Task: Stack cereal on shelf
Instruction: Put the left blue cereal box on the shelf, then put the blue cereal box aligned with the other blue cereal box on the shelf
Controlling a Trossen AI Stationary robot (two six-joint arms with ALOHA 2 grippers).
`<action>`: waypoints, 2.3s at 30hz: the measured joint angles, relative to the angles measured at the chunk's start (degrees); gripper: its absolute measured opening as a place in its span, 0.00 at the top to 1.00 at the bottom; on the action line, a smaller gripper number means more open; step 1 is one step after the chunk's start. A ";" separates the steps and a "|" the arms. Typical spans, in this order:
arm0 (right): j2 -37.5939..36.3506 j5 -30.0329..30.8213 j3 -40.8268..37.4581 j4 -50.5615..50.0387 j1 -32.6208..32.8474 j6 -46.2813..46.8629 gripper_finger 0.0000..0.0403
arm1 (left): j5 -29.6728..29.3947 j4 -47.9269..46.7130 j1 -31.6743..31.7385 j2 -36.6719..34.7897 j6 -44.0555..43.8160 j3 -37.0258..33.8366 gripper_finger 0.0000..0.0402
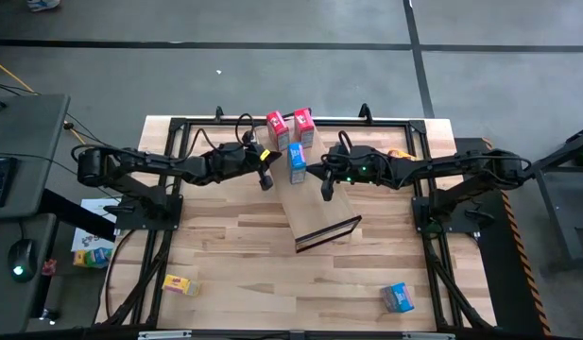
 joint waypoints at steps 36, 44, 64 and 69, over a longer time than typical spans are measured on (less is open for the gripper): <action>-19.27 19.35 -8.78 -10.81 3.02 -8.57 1.00 | 6.35 2.01 -6.70 -39.15 5.53 -22.18 1.00; -20.95 19.58 -9.36 -5.84 3.02 -8.55 1.00 | 5.78 2.36 -6.70 -39.15 6.42 -22.18 0.99; -19.75 2.29 24.43 -70.74 12.64 30.96 0.50 | 0.90 4.05 -6.68 -39.14 12.73 -22.18 0.92; -18.50 4.33 29.38 -91.18 25.55 59.16 0.46 | -0.30 5.42 -6.68 -39.15 12.49 -22.18 0.92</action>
